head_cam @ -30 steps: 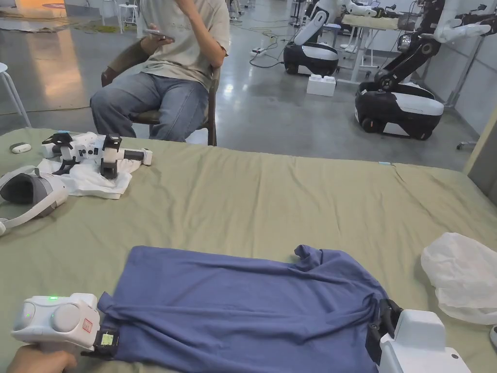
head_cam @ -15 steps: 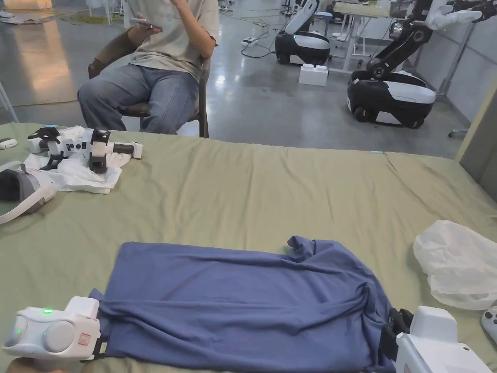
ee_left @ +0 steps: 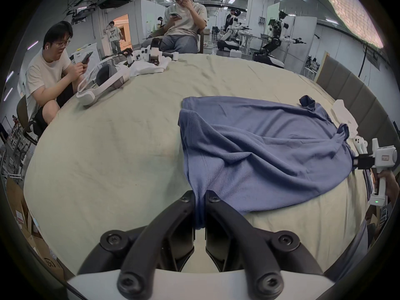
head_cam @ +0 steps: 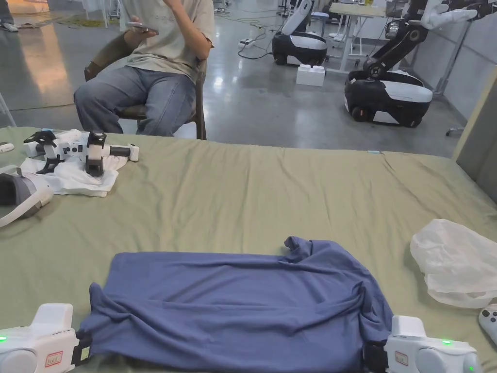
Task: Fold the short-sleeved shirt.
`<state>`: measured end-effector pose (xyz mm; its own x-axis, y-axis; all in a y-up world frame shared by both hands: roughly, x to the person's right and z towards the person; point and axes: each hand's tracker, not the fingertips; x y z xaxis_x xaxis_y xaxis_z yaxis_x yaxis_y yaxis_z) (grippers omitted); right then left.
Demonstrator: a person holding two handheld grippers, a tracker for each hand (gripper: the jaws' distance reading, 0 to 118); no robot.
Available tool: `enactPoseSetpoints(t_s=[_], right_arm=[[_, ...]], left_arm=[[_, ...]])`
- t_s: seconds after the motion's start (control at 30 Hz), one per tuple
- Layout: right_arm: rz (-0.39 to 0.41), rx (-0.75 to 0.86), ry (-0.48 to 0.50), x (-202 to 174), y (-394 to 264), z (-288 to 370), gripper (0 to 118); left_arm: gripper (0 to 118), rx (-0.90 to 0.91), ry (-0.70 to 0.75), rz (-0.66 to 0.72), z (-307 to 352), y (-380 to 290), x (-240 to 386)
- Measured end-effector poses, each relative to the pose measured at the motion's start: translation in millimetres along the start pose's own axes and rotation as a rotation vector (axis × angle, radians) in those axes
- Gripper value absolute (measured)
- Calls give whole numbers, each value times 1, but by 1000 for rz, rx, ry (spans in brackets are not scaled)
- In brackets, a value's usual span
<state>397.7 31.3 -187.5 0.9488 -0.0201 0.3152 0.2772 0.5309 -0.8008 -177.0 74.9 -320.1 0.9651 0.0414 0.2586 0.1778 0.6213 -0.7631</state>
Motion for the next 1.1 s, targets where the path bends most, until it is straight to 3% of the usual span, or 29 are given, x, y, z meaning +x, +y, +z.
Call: enactPoseSetpoints(t_s=[0.07, 0.13, 0.17, 0.5, 0.7, 1.03, 1.1], right_arm=[[7, -26, 5, -4, -1, -8, 43], [2, -10, 23, -4, -3, -5, 12], [3, 0, 35, -5, -4, -5, 8], [44, 84, -2, -14, 5, 67, 5], [151, 150, -27, -17, 10, 132, 5], [261, -1, -77, -26, -74, 148, 5], [248, -34, -80, -28, -93, 139, 5]], left_arm=[[3, 7, -1, 4, 3, -1, 0], [3, 6, -1, 7, 3, -1, 1], [3, 10, -1, 7, 3, -2, 1], [3, 69, -9, -2, 28, 16, 4], [3, 121, -10, 28, 72, 25, -5], [3, -34, -24, 55, 85, -72, -23], [3, -72, -20, 75, 77, -91, -25]])
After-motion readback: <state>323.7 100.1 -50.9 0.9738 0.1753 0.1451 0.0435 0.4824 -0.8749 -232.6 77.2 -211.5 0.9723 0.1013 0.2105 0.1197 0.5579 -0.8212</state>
